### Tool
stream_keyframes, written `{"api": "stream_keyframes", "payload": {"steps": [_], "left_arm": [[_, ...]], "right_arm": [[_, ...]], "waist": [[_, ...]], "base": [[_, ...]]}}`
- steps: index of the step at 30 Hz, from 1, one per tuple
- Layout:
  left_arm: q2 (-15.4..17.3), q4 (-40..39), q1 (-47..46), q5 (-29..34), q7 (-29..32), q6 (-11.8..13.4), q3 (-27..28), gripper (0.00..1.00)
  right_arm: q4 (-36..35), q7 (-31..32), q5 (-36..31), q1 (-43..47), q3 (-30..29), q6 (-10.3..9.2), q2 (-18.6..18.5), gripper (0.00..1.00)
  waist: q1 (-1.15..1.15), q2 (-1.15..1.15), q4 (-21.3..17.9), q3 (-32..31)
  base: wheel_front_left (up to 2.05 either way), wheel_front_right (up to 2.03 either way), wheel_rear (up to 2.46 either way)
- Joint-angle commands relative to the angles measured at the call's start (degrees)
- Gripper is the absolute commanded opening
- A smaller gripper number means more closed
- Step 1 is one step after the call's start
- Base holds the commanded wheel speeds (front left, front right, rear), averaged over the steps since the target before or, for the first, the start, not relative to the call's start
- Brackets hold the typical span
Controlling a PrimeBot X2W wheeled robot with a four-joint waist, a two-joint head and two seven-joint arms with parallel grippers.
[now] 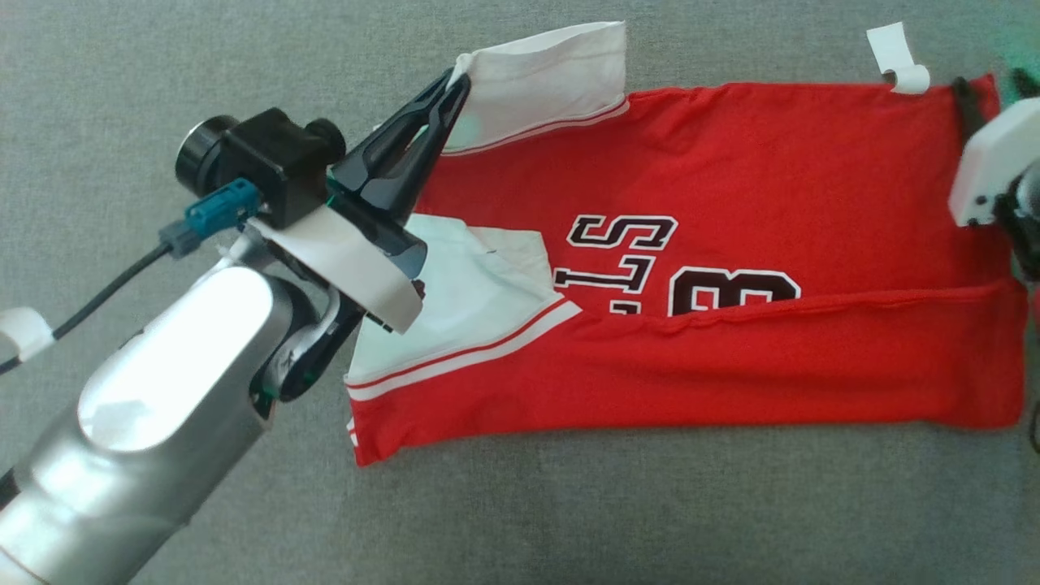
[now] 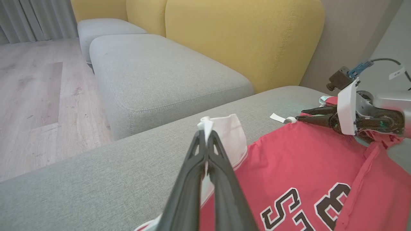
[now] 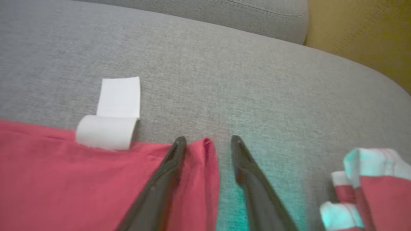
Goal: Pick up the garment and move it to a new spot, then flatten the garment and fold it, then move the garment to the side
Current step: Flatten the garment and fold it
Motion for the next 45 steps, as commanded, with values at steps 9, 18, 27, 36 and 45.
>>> {"api": "stream_keyframes", "payload": {"steps": [9, 18, 27, 36, 45], "left_arm": [[3.88, 6.26, -3.47, -0.31, -0.53, 0.96, 4.46, 0.00], [5.53, 14.26, -9.34, 1.63, -4.29, -0.51, 6.92, 0.00], [5.18, 25.35, -20.25, 5.63, -7.14, -3.17, 7.30, 0.00], [0.28, 37.10, -27.89, 8.09, -13.32, -5.90, 6.15, 0.00], [-2.18, 40.46, -21.90, 5.15, -13.26, -8.79, 3.00, 0.00]], "right_arm": [[-0.33, -2.46, 7.11, -1.74, 6.09, -0.04, 0.83, 0.00], [-4.98, -7.49, 16.55, -5.54, 7.40, -0.04, 3.00, 0.00], [-7.95, -11.94, 21.59, -11.69, 8.66, -0.04, 4.66, 0.00], [-3.77, -17.36, 23.15, -16.32, 9.20, -0.04, 5.98, 0.00], [-1.22, -15.98, 29.14, -10.63, 13.09, -0.04, 2.97, 0.00]], "waist": [[0.00, 0.00, -2.54, -3.50], [0.00, 0.00, -5.40, -5.47], [0.00, 0.00, -7.67, -2.83], [0.00, 0.00, -7.67, -1.39], [0.00, 0.00, -4.96, -5.49]], "base": [[0.00, 0.00, 0.00], [0.00, 0.00, 0.00], [0.00, 0.00, 0.00], [0.00, 0.00, 0.00], [0.00, 0.00, 0.00]]}}
